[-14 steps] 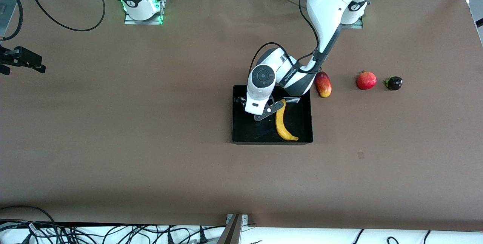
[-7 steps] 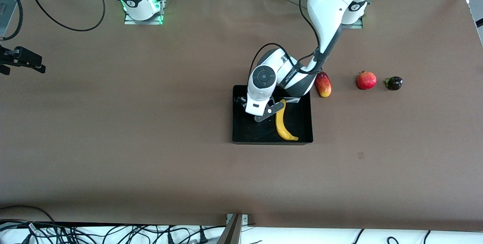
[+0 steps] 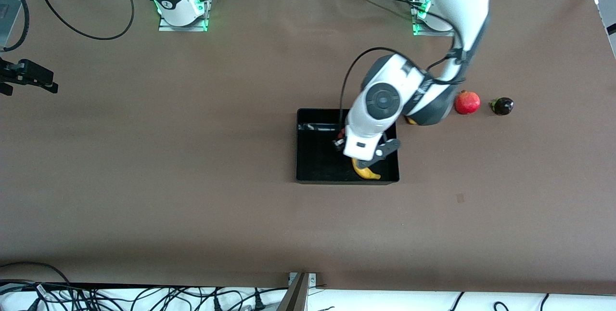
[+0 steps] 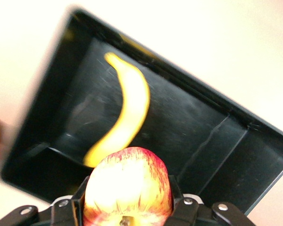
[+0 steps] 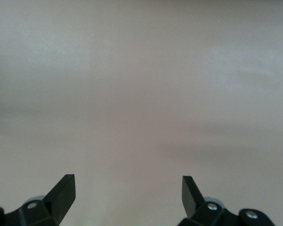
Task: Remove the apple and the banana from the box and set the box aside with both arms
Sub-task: 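Carry the apple out of the tray and set it on the table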
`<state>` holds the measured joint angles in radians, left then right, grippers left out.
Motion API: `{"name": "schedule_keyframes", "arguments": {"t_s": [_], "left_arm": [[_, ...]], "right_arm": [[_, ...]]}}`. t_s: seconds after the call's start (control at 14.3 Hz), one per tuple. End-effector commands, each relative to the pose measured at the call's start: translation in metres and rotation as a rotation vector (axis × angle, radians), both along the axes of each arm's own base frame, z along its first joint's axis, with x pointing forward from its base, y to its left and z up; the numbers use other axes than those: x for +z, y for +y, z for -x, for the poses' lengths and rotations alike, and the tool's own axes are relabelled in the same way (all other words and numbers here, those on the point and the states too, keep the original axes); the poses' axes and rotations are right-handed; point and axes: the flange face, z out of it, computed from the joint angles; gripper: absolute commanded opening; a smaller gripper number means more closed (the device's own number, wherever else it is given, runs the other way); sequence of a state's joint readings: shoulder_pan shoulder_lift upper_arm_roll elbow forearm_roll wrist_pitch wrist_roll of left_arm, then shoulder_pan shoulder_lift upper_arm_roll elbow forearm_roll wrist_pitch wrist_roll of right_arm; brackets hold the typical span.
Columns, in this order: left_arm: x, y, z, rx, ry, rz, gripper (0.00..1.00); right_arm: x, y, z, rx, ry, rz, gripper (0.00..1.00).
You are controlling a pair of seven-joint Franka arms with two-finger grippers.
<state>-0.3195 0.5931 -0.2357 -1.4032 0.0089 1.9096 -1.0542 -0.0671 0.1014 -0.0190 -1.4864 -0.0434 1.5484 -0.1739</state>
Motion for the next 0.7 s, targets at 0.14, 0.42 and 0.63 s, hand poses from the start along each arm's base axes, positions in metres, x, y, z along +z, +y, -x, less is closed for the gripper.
{"name": "schedule_keyframes", "arguments": {"t_s": [0.14,0.42,0.63], "left_arm": [[0.009,0.134,-0.038,-0.157,0.066,0.047,0.00],[-0.037,0.247,-0.060,-0.316,0.095,0.050,0.00],[-0.072,0.298,-0.069,-0.354,0.067,0.027,0.00]], "right_arm": [[0.005,-0.001,-0.001,-0.013,0.002,-0.013,1.00],[0.005,-0.001,-0.001,-0.013,0.002,-0.013,1.00],[0.005,-0.001,-0.001,-0.013,0.002,-0.013,1.00]]}}
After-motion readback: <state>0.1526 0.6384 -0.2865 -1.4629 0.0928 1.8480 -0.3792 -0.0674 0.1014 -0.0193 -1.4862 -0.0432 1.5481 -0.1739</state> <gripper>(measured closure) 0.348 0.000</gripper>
